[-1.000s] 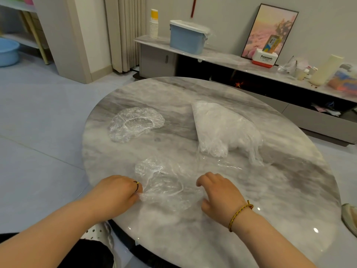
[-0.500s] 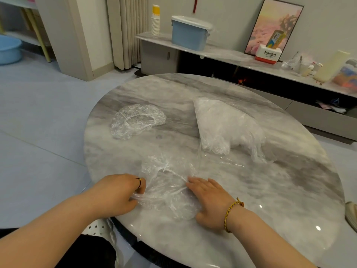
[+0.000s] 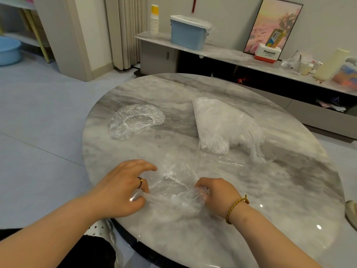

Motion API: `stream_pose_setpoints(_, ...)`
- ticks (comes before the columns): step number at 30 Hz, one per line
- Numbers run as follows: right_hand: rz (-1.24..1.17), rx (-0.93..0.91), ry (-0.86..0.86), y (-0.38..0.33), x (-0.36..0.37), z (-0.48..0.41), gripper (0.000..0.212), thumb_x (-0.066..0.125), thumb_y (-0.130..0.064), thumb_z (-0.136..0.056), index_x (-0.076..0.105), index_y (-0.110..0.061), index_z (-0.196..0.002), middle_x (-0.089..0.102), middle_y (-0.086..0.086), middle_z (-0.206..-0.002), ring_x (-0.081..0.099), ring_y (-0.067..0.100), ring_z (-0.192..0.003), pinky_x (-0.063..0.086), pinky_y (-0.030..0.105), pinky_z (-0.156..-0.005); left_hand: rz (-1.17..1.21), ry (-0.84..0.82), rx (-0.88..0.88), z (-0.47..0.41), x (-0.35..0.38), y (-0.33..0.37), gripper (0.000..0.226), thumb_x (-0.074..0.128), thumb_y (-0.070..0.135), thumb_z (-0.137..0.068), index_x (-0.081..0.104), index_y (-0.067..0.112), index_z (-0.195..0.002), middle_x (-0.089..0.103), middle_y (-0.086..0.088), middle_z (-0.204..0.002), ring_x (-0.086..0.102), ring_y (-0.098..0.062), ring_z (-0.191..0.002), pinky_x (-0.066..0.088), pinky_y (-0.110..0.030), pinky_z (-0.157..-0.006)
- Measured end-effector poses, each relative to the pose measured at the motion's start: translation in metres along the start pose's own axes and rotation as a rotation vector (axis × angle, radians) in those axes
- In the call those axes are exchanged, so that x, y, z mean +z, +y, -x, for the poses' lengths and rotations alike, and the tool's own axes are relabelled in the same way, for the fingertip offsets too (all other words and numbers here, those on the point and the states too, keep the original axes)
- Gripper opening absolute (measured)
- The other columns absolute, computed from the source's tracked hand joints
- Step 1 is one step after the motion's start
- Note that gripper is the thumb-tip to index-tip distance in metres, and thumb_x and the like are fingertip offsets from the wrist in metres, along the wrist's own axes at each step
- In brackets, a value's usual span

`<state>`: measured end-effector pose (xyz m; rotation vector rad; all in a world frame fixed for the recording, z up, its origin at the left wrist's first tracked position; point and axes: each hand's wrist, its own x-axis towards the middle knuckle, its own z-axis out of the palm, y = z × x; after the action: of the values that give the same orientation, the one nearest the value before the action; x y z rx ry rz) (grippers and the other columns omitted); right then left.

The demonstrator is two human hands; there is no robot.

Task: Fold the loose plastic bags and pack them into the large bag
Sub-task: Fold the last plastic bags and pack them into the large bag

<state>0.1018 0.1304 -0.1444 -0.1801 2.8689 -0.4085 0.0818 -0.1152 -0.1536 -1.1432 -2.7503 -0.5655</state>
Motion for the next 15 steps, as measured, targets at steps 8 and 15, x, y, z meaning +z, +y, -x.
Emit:
stream_pose_setpoints(8,-0.137,0.08,0.037,0.0,0.0,-0.001,0.024,0.041,-0.021,-0.095,0.062,-0.017,-0.105,0.063,0.001,-0.093,0.053,0.016,-0.084,0.04,0.023,-0.071,-0.08,-0.042,0.056,-0.006,0.019,0.004,0.057,0.042,0.046,-0.055,0.046,0.03,-0.109,0.061,0.022,-0.093,0.046,-0.001,-0.098,0.02,-0.013,-0.103)
stream_pose_setpoints(15,-0.262,0.153,-0.023,0.006,0.002,-0.005,0.028,0.041,-0.016,-0.091,0.05,-0.014,-0.065,0.049,-0.002,-0.064,0.045,0.017,-0.068,0.037,0.027,-0.063,-0.126,0.028,-0.103,-0.014,0.023,-0.011,0.034,0.038,0.046,-0.065,0.07,0.035,-0.066,0.059,0.021,-0.058,0.057,0.0,-0.058,0.028,-0.005,-0.065)
